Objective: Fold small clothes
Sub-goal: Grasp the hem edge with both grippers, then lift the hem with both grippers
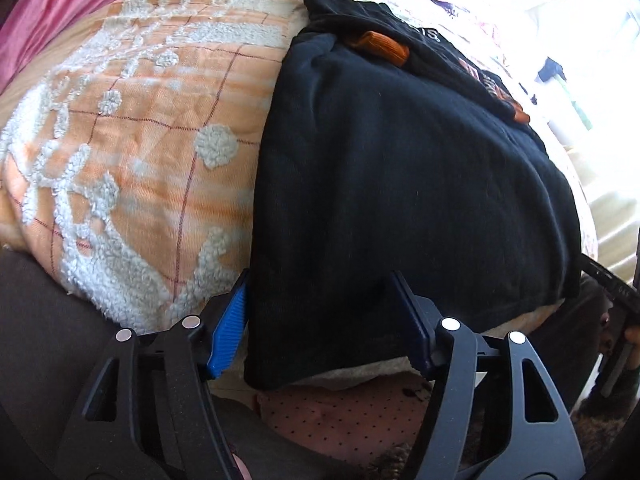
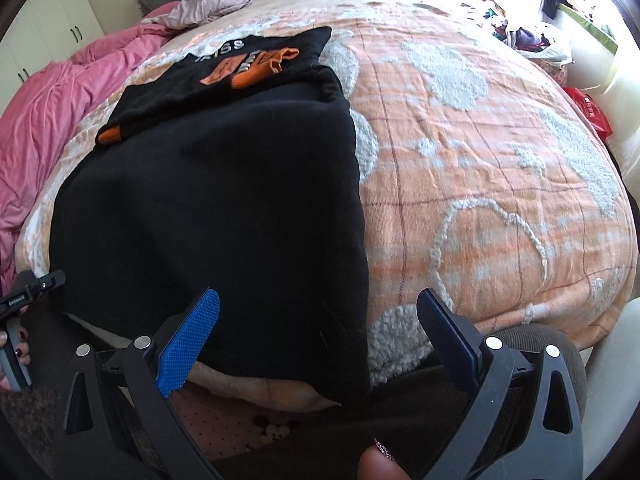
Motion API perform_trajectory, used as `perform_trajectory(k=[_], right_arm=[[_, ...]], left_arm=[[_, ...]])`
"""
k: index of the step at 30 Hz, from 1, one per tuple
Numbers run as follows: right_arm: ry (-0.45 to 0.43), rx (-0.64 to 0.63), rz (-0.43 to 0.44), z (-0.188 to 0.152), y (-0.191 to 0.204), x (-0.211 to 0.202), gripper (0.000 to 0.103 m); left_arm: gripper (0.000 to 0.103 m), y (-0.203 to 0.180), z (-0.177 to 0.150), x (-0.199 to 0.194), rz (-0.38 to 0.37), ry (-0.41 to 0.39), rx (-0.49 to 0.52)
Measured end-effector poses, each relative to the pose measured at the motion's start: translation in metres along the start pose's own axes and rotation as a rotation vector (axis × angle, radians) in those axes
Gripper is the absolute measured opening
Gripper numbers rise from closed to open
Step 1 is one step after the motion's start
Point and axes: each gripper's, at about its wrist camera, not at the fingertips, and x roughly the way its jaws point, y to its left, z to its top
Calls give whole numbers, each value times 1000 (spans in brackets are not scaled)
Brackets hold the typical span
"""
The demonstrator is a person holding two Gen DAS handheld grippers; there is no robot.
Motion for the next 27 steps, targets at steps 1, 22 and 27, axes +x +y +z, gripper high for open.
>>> perform_trajectory(k=[1, 22, 27], right_arm=[[7, -6, 4, -2, -1, 0, 98], [-67, -55, 204, -6, -7, -14, 10], [-155, -14, 279, 0, -12, -33, 10]], left_arm=[[59, 1, -1, 0, -2, 1, -4], [54, 14, -10, -2, -18, 30, -42], [41, 19, -9, -4, -22, 35, -66]])
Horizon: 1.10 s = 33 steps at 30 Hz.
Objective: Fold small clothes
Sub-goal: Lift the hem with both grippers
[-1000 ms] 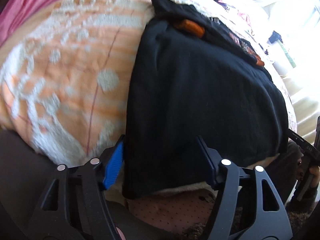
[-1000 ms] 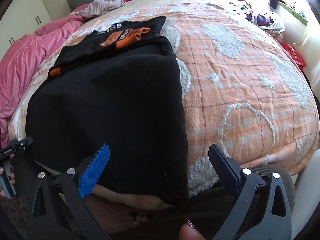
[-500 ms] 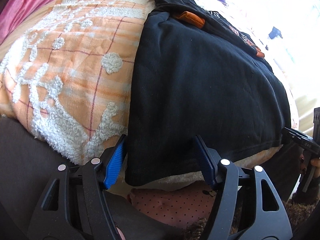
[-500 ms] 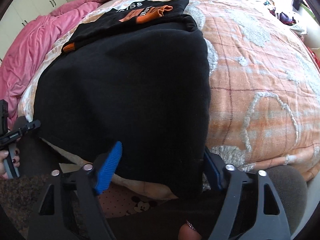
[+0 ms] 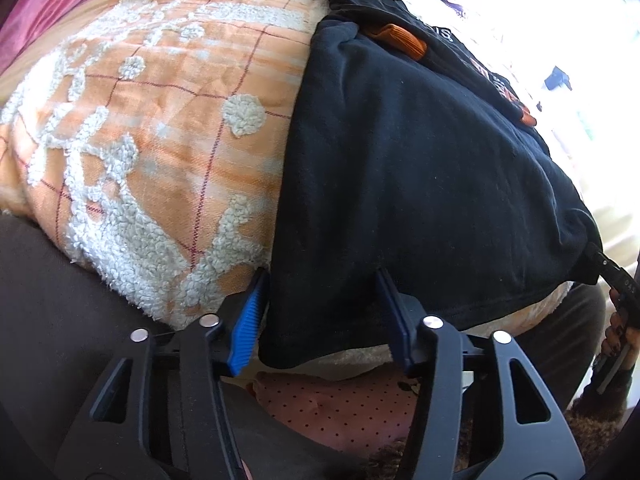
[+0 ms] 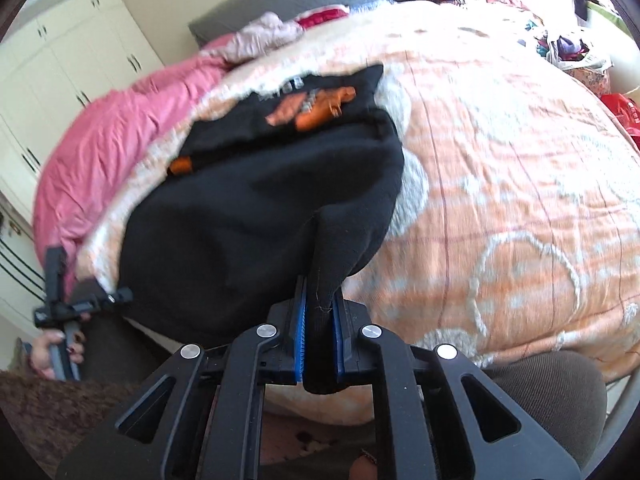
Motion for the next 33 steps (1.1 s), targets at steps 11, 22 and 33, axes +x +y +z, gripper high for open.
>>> perform_trajectory(k=[11, 22, 33], right_arm=[[-125, -4, -3, 24, 8, -16, 6], [-223, 33, 16, 40, 6, -30, 6], [-301, 39, 19, 68, 13, -36, 6]], left_arm=[[5, 5, 4, -18, -127, 2, -88], [3, -11, 49, -73, -207, -188, -61], [2, -9, 92, -104, -216, -323, -73]])
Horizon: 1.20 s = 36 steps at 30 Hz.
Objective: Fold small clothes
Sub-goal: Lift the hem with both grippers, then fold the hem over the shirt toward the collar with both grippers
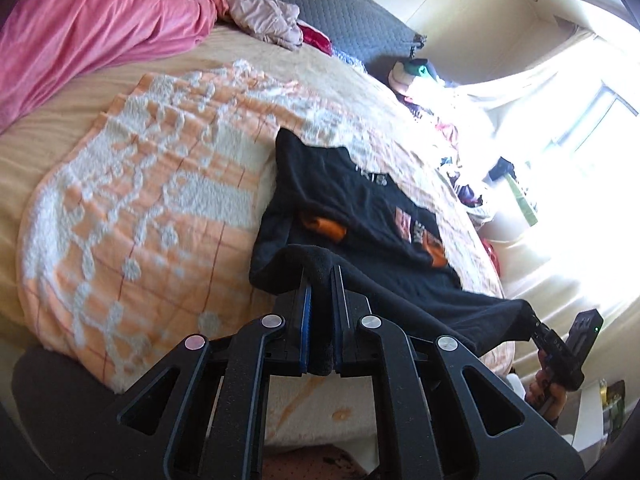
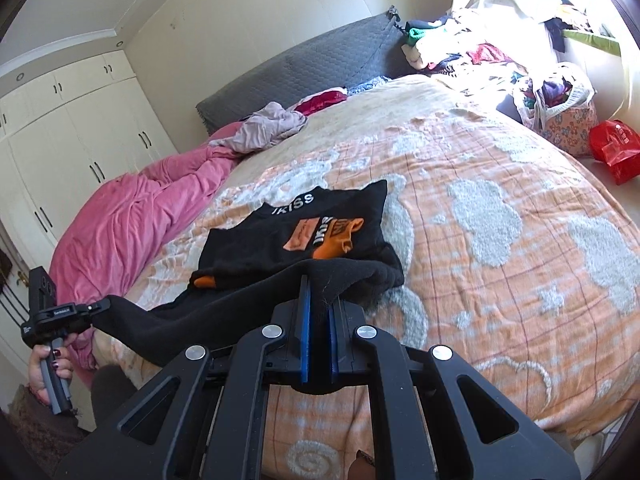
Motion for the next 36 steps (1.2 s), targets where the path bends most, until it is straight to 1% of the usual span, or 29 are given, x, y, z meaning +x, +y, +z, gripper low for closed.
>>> perform_trajectory(k=[8, 15, 19, 26, 32, 36], right_arm=[[-53, 1, -7, 28, 3, 10, 6], [-72, 16, -18, 55, 2, 27, 6], [-77, 25, -24, 67, -1, 39, 6], [-60, 122, -54, 86, -16, 71, 6], [-39, 138, -90, 102, -22, 99, 6], [-13, 152, -116, 110, -27, 123, 6]], left_arm=[[2, -8, 34, 2, -17, -64, 8], [2, -15, 65, 13, -26, -109, 10], [2, -21, 81, 21, 7, -140, 37], [2, -30, 104, 43, 31, -156, 63], [2, -26, 123, 67, 40, -148, 46], [2, -21, 129, 83, 56, -135, 44]])
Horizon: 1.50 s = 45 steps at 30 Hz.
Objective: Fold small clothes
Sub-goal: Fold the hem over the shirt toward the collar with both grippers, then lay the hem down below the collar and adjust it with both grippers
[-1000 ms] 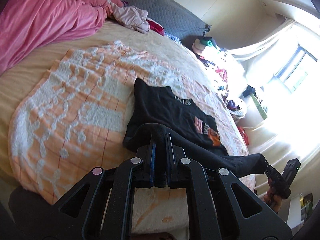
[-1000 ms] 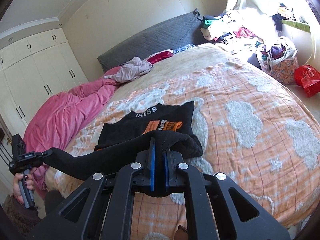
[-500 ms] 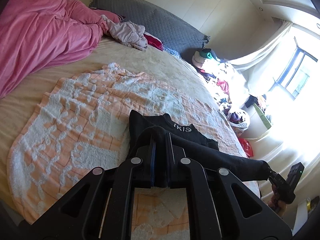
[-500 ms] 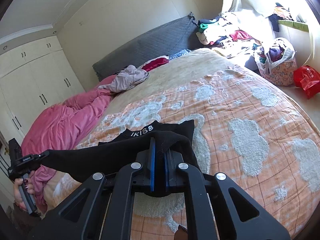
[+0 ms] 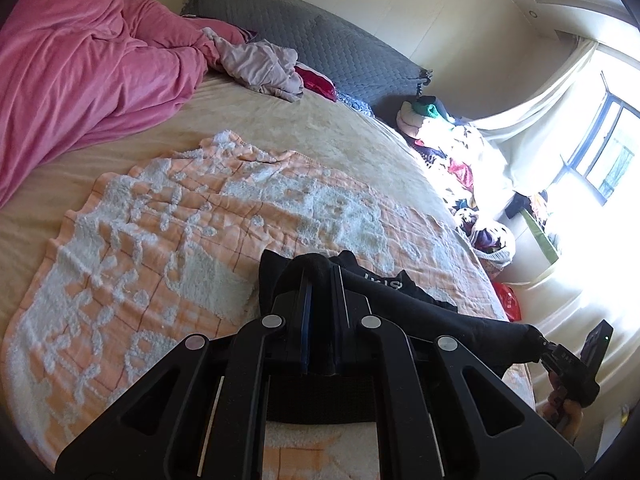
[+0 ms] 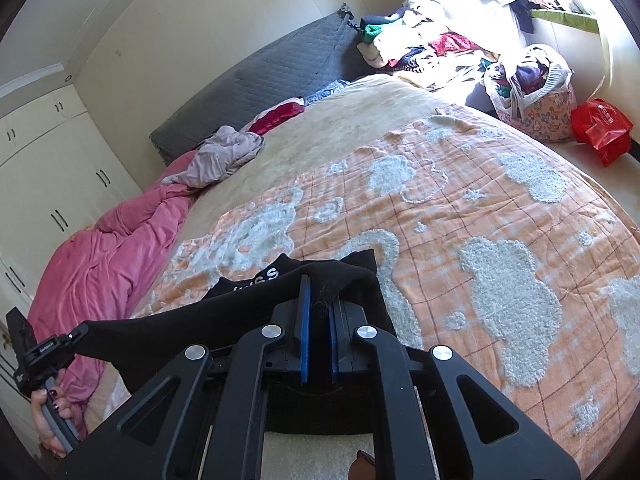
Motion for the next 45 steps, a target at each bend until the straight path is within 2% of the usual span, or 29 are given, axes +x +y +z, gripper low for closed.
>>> perform_trajectory(k=[8, 23, 25, 26, 27, 28, 29, 33, 35, 36, 37, 38, 39, 42, 45], right_arm=[[33, -16, -48, 3, -1, 35, 6], [97, -72, -121, -14, -17, 86, 8], [98, -98, -139, -17, -15, 88, 13], [95, -104, -139, -19, -14, 88, 22], [86, -105, -149, -21, -15, 85, 47], [72, -106, -162, -22, -15, 82, 59], [51, -108, -168, -22, -15, 77, 61], [-4, -174, -158, -27, -3, 55, 60], [-11, -256, -157, -35, 10, 47, 58], [-5, -301, -160, -40, 18, 46, 52], [8, -362, -165, -47, 27, 46, 48], [22, -402, -167, -52, 32, 48, 42], [42, -435, -165, -57, 38, 51, 34], [106, -476, -170, -67, 43, 63, 24], [171, -484, -216, -74, 38, 77, 23]], left_arm=[[2, 14, -1, 37, 46, 34, 8], [3, 27, -21, 87, 115, 77, 66], [9, 29, -23, 87, 106, 71, 54], [19, 29, -24, 84, 101, 65, 48], [28, 28, -25, 80, 99, 56, 53], [31, 26, -26, 78, 102, 48, 59], [32, 23, -26, 74, 106, 40, 67], [32, 0, -32, 57, 96, 17, 141], [32, -13, -40, 55, 83, 40, 197], [27, -20, -47, 56, 72, 65, 227], [23, -25, -52, 59, 61, 91, 248], [13, -29, -60, 63, 50, 122, 266], [8, -32, -65, 67, 48, 142, 278], [6, -40, -83, 84, 77, 208, 343], [6, -40, -91, 94, 124, 224, 386]])
